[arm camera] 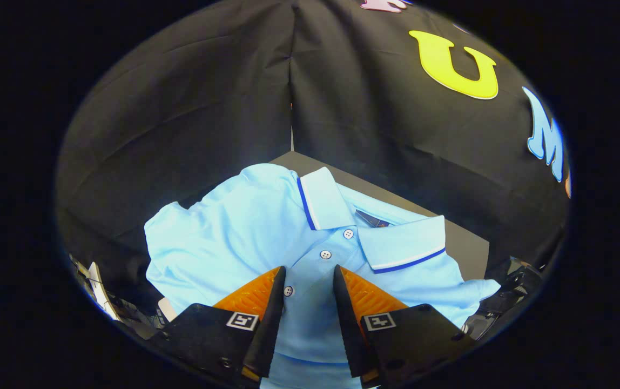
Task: Put the clothes into the washing machine and then close the washing machine lid.
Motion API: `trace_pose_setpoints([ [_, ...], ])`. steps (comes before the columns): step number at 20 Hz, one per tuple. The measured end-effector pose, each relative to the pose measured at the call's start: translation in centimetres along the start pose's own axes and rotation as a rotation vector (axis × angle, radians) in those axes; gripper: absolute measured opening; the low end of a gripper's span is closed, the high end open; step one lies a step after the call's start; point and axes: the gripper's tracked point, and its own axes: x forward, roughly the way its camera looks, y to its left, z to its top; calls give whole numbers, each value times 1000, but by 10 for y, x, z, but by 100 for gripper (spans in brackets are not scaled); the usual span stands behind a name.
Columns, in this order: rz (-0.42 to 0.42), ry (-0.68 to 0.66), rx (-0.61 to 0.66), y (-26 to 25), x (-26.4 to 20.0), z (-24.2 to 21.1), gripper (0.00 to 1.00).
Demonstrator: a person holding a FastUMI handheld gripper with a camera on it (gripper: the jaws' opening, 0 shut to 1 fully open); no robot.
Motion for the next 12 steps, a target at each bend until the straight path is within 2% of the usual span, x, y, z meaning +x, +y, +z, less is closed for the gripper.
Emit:
trace_pose_setpoints([
  [3,8,-43,28,2,3,2,16],
  [4,12,-55,13,1,3,4,16],
  [6,-2,-89,4,-1,0,6,2],
  [9,-42,-137,-6,-1,1,9,1],
  [12,-8,-206,61,4,-9,15,1],
])
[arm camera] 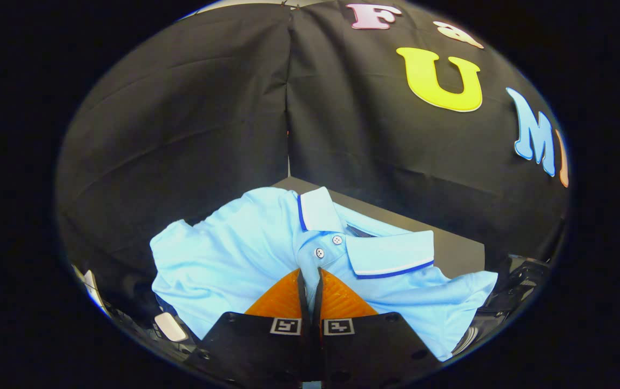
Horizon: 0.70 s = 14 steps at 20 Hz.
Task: Put the clothes into the washing machine and then close the washing machine lid.
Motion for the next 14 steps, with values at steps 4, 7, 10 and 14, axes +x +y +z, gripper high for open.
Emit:
trace_pose_setpoints([
  [4,41,-79,63,0,-19,15,1],
  [7,64,-171,76,-2,-38,34,1],
  [10,41,-214,81,-13,-60,42,1],
  [14,6,-276,119,-38,-84,54,1],
])
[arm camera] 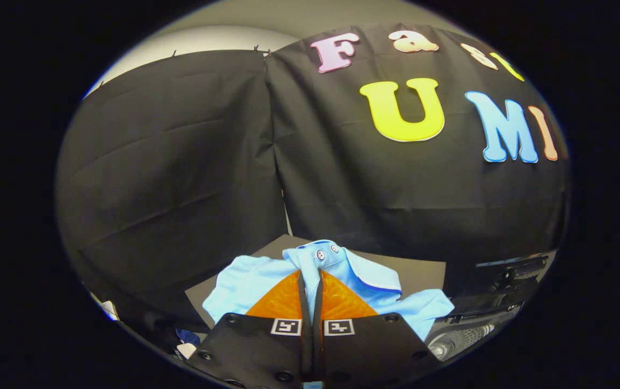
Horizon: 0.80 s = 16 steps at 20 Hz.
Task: Put the clothes into the washing machine and then close the washing machine lid.
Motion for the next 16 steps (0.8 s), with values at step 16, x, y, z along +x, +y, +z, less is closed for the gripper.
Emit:
trace_pose_setpoints([
  [16,-181,-99,53,-141,-90,23,1],
])
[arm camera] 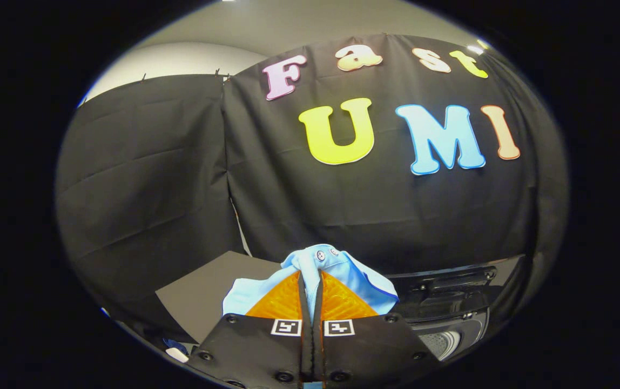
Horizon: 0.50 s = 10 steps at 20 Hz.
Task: Put the clothes into the washing machine and then close the washing machine lid.
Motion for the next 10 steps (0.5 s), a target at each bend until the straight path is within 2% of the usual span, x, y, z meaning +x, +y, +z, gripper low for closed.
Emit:
trace_pose_setpoints([
  [10,-129,-37,37,-89,-42,6,1],
])
